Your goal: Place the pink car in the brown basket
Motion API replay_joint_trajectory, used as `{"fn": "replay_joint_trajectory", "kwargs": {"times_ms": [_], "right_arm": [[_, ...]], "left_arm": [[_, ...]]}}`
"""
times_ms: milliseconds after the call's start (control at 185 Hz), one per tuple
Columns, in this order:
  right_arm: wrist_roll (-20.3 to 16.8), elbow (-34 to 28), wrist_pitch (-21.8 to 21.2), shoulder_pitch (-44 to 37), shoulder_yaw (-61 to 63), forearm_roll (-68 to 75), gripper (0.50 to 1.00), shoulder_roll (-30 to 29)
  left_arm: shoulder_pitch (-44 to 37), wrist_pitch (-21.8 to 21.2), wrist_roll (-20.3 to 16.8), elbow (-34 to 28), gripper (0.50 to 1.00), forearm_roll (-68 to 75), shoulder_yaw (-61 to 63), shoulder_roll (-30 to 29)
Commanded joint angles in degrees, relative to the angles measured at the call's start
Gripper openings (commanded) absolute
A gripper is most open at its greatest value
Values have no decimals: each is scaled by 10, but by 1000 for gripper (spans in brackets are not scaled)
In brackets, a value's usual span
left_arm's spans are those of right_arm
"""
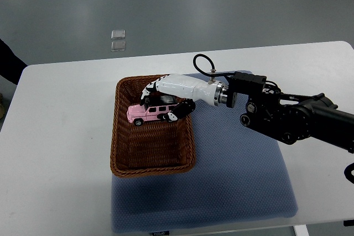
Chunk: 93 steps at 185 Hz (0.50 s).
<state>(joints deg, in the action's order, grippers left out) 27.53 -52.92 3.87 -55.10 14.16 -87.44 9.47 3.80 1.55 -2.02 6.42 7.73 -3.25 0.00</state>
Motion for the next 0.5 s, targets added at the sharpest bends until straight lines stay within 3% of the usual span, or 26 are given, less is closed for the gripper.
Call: {"fn": "replay_joint_trajectory", "kwargs": {"times_ms": [0,200,497], "right_arm": [[0,1,6,0,0,2,901,1],[0,1,13,4,12,19,901,14],[-5,2,14,61,115,175,901,91]], "left_arm": [[0,0,0,0,1000,0,0,0],[0,0,0,0,1000,0,0,0],[0,0,0,0,1000,0,1,0]]}}
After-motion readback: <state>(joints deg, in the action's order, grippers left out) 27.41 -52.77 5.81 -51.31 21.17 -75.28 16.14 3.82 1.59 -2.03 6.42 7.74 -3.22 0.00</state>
